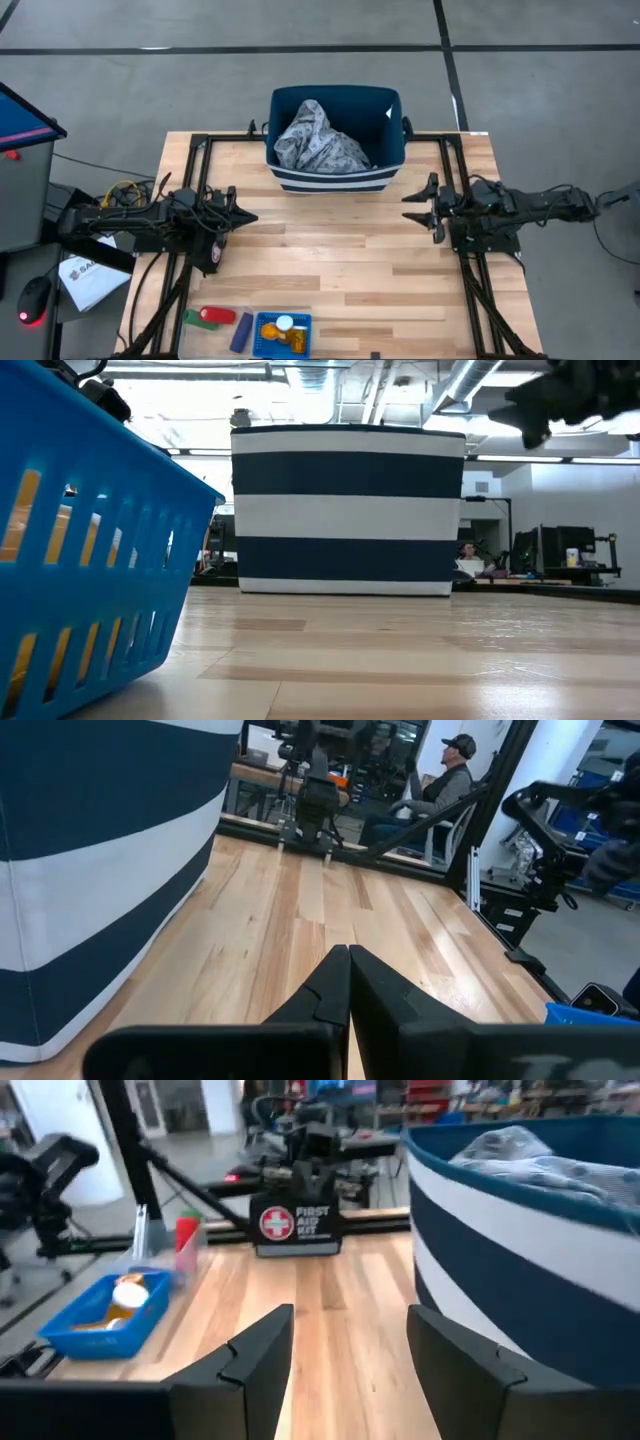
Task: Pick & place medical supplies in basket/bin
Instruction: Return to Home Position
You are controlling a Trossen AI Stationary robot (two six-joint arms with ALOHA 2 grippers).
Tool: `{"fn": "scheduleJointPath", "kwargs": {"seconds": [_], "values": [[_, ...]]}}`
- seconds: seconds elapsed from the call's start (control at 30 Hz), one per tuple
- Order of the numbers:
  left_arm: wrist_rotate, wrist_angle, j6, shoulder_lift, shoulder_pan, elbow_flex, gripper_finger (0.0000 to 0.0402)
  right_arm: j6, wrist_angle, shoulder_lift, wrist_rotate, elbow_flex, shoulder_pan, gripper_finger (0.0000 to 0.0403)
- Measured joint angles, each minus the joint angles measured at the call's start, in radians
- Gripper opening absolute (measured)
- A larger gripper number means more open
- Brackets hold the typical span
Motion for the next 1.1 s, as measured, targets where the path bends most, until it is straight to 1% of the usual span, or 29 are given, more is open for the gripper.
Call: {"fn": "scheduleJointPath", "kwargs": {"seconds": [0.17, 0.3, 0.37, 0.47, 0.57, 0.63, 0.73, 0.9, 1.0, 1.1], "values": [[0.0, 0.001, 0.0, 0.0, 0.0, 0.0, 0.0, 0.016, 0.005, -0.152, 0.082, -0.122, 0.001, 0.0194], [0.0, 0.003, 0.0, 0.0, 0.0, 0.0, 0.0, 0.008, 0.001, -0.245, 0.171, -0.182, -0.008, 0.0194], [0.0, 0.004, 0.0, 0.0, 0.0, 0.0, 0.0, 0.008, -0.015, -0.283, 0.198, -0.206, -0.016, 0.0194], [0.0, 0.004, 0.0, 0.0, 0.0, 0.0, 0.0, 0.031, -0.013, -0.328, 0.198, -0.231, -0.024, 0.0194], [0.0, 0.004, 0.0, 0.0, 0.0, 0.0, 0.0, 0.082, -0.036, -0.332, 0.194, -0.259, -0.024, 0.0194], [0.0, 0.004, 0.0, 0.0, 0.0, 0.0, 0.0, 0.082, -0.028, -0.334, 0.181, -0.269, -0.023, 0.0194], [0.0, 0.004, 0.0, 0.0, 0.0, 0.001, 0.0, 0.031, -0.025, -0.323, 0.142, -0.27, -0.024, 0.0194], [0.0, 0.004, 0.0, 0.0, 0.0, 0.001, 0.0, -0.027, -0.026, -0.33, 0.138, -0.27, -0.025, 0.0194], [0.0, 0.004, 0.0, 0.0, 0.0, 0.001, 0.0, -0.035, -0.026, -0.33, 0.125, -0.271, -0.025, 0.0194], [0.0, 0.004, 0.0, 0.0, 0.0, 0.001, 0.0, -0.047, -0.03, -0.33, 0.086, -0.271, -0.025, 0.0194]]}}
